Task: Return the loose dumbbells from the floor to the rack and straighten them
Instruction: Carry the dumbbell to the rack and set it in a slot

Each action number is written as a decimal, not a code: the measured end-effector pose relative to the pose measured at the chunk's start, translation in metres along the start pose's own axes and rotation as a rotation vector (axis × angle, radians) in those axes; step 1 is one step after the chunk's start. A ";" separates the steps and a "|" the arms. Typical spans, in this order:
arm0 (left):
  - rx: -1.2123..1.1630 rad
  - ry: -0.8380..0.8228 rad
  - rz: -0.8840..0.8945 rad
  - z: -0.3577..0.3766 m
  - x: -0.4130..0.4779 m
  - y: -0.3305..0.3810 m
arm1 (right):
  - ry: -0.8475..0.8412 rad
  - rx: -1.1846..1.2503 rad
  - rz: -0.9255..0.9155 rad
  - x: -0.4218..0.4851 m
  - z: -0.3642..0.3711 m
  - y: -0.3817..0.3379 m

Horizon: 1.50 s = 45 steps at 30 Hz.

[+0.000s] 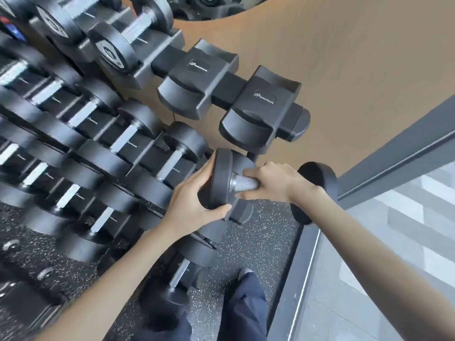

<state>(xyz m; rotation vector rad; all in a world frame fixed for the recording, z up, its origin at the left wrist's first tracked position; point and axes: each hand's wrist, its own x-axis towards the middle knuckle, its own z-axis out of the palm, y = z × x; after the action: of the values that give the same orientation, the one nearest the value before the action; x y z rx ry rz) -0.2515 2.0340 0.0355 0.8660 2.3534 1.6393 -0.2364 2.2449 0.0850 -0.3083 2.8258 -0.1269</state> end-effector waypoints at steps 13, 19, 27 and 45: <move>0.003 0.357 -0.125 0.102 0.090 0.044 | 0.028 -0.126 -0.314 0.054 -0.057 0.139; -0.002 0.472 -0.178 0.107 0.120 0.031 | -0.014 -0.186 -0.427 0.096 -0.073 0.151; -0.083 0.638 -0.241 0.109 0.154 0.010 | -0.081 -0.353 -0.543 0.158 -0.092 0.157; -0.080 0.938 -0.378 0.155 0.208 0.021 | -0.059 -0.492 -0.875 0.226 -0.102 0.193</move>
<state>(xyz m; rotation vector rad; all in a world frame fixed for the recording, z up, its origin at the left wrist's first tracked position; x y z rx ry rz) -0.3487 2.2752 0.0348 -0.4906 2.6634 2.2181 -0.5162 2.3879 0.0962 -1.5899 2.4110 0.3926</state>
